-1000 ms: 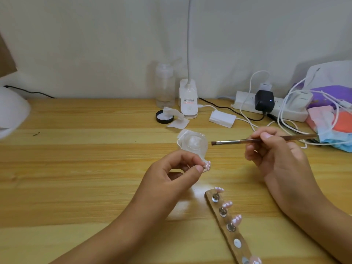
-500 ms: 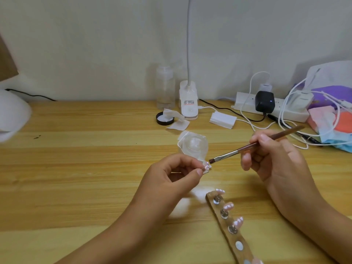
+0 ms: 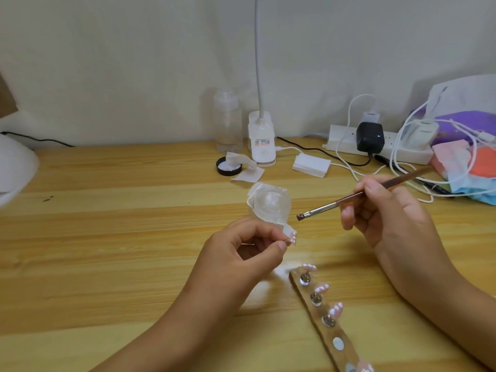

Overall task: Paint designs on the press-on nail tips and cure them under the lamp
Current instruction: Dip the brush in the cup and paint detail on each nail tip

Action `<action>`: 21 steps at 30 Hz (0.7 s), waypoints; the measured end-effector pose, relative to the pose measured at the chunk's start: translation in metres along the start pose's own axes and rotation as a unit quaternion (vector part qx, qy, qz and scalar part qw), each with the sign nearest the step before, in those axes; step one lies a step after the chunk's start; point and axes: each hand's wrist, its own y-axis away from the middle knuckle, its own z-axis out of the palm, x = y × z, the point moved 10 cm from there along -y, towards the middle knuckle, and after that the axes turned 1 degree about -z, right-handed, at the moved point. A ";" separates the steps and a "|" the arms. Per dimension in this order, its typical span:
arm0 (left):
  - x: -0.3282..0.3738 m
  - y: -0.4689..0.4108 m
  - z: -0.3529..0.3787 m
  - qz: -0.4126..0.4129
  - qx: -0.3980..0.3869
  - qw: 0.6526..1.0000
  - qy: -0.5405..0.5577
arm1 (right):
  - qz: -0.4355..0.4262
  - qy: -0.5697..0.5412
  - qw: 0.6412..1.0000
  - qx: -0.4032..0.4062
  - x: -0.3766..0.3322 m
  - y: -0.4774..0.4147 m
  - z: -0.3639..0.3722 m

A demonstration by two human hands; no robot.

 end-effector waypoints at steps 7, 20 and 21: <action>0.001 0.000 0.002 0.008 -0.004 1.000 -0.004 | 0.021 -0.014 0.999 -0.041 0.004 0.003 0.010; -0.008 0.000 -0.004 -0.020 -0.005 0.998 0.067 | 0.002 -0.077 0.996 -0.046 0.000 -0.003 0.006; -0.009 0.000 -0.004 -0.022 -0.002 0.997 0.068 | 0.010 -0.085 0.995 -0.057 0.000 -0.002 0.009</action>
